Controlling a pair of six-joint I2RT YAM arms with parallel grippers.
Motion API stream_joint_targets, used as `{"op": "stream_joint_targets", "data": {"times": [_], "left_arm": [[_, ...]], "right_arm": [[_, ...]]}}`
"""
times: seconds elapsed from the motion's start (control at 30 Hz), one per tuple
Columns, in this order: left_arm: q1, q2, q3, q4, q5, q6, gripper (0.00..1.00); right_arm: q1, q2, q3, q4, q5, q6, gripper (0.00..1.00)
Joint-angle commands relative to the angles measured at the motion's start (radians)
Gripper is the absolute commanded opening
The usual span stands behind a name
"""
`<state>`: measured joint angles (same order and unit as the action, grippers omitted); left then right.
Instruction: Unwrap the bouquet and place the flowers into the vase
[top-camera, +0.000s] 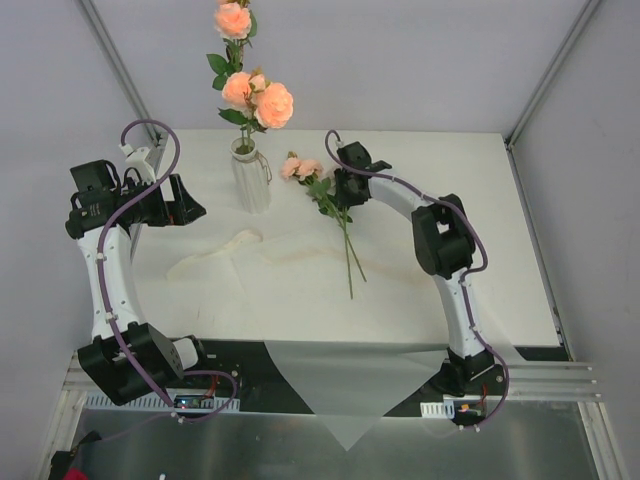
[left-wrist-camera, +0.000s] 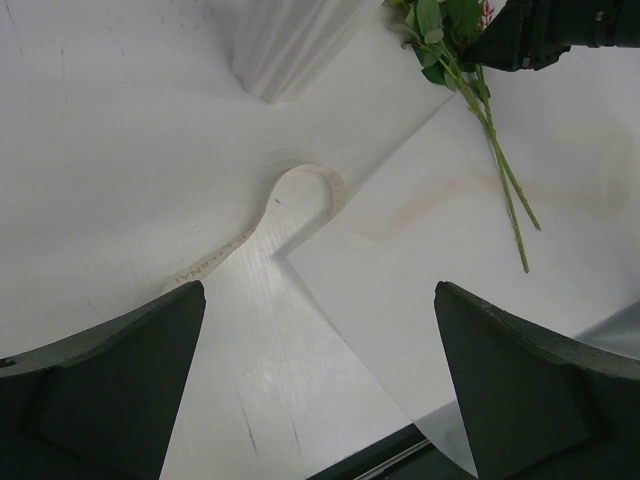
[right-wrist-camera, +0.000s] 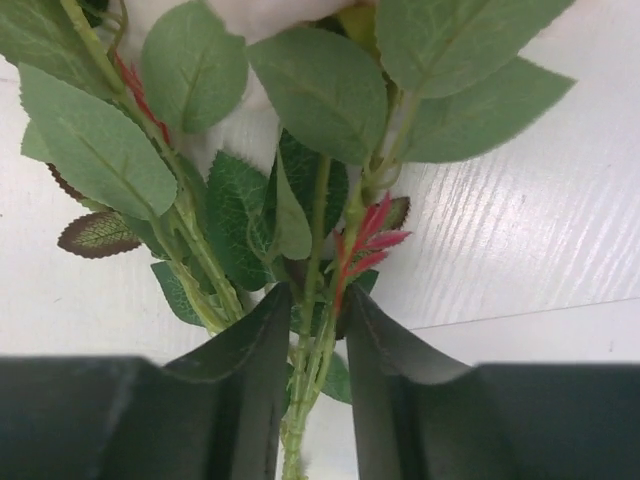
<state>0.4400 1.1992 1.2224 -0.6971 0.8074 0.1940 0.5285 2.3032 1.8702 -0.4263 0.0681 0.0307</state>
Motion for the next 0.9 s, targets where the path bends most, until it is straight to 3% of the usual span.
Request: {"op": "stream_joint_targets", "data": {"times": [0.0,0.07,0.2,0.47,0.57,0.67,0.87], "left_arm": [[0.005,-0.007,0.026,-0.012,0.018,0.012,0.99],[0.005,-0.01,0.025,-0.012,0.016,0.012,0.99],[0.005,-0.013,0.023,-0.013,0.019,0.012,0.99],[0.003,-0.029,0.017,-0.012,0.021,0.007,0.99],[0.005,-0.038,0.012,-0.013,0.018,0.01,0.99],[0.006,-0.044,0.008,-0.012,0.016,0.013,0.99],[0.005,-0.036,0.008,-0.013,0.021,0.013,0.99]], "right_arm": [[-0.004,0.001,0.037,-0.023,-0.016,0.035,0.23],[-0.004,-0.034,0.014,-0.008,-0.005,0.038,0.22],[-0.002,-0.119,-0.025,0.021,0.019,0.011,0.31],[-0.016,-0.32,-0.12,0.119,0.049,-0.023,0.28],[-0.025,-0.34,-0.138,0.123,0.045,-0.023,0.26],[-0.025,-0.321,-0.14,0.098,0.016,-0.025,0.35],[0.005,-0.249,-0.118,0.058,0.025,-0.025,0.37]]}}
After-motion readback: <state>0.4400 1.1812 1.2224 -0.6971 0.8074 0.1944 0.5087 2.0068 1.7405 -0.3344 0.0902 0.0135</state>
